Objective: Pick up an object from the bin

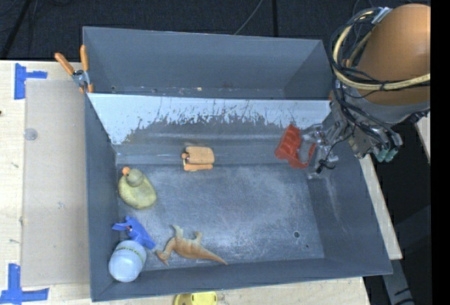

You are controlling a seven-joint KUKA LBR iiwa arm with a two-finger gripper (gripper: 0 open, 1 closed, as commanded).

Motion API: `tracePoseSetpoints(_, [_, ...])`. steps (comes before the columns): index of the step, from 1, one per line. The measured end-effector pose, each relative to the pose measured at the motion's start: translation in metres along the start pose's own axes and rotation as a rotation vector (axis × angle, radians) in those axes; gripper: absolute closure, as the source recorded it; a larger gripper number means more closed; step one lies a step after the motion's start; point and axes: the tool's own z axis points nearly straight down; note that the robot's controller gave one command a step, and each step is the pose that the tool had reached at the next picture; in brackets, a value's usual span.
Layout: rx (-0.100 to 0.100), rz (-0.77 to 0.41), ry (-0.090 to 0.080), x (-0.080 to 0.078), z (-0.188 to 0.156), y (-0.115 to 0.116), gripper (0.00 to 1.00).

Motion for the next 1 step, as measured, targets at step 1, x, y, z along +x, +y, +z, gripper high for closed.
tracePoseSetpoints(1, [-0.002, 0.005, 0.008, 0.0017, 0.0048, -0.001, 1.0])
